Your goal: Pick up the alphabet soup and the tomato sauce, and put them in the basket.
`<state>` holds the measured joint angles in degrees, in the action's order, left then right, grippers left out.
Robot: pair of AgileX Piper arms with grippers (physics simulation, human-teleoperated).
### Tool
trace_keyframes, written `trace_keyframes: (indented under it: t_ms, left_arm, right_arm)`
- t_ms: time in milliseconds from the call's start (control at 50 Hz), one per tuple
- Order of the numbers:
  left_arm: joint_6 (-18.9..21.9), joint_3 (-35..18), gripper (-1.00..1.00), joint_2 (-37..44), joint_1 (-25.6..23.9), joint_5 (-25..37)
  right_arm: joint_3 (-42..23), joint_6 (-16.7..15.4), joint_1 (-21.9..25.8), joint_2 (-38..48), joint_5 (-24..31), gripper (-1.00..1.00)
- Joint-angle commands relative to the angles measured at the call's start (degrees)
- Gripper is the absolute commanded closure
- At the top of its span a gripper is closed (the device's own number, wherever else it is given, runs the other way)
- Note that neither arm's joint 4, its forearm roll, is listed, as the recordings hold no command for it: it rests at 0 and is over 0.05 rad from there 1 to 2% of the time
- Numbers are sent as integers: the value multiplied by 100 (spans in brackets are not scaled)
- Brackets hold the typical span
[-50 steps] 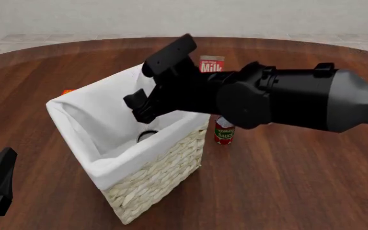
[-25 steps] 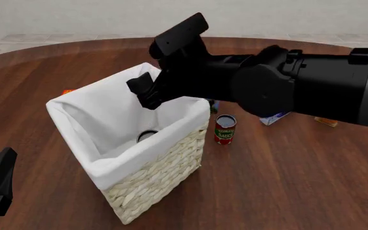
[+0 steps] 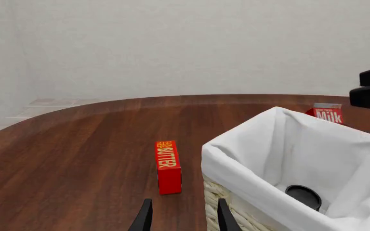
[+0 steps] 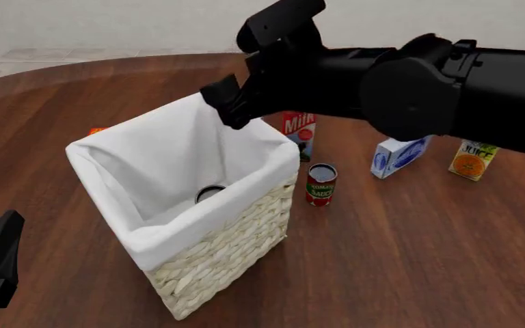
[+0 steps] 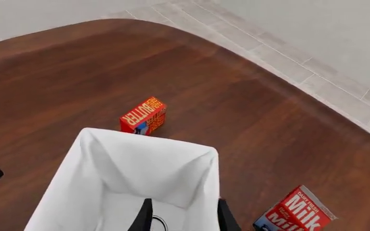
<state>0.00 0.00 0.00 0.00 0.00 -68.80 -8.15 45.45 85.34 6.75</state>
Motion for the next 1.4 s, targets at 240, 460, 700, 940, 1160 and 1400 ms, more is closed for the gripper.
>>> trace_keyframes:
  t_ms: [240, 460, 700, 940, 1160, 1400]
  left_arm:
    - [0, 0, -100, 0, 0, 0]
    - [0, 0, -100, 0, 0, 0]
    - [0, 0, -100, 0, 0, 0]
    - [0, 0, -100, 0, 0, 0]
    - [0, 0, -100, 0, 0, 0]
    - [0, 0, -100, 0, 0, 0]
  right_arm:
    - [239, -39, -348, -312, -25, -100]
    - [478, 13, -524, -498, -133, -100]
    - [742, 72, -690, -663, -250, -100]
    - [984, 113, -893, -819, -345, -100]
    - [1102, 141, -1057, -897, -381, -100]
    - [1251, 163, -1228, -967, -416, -100]
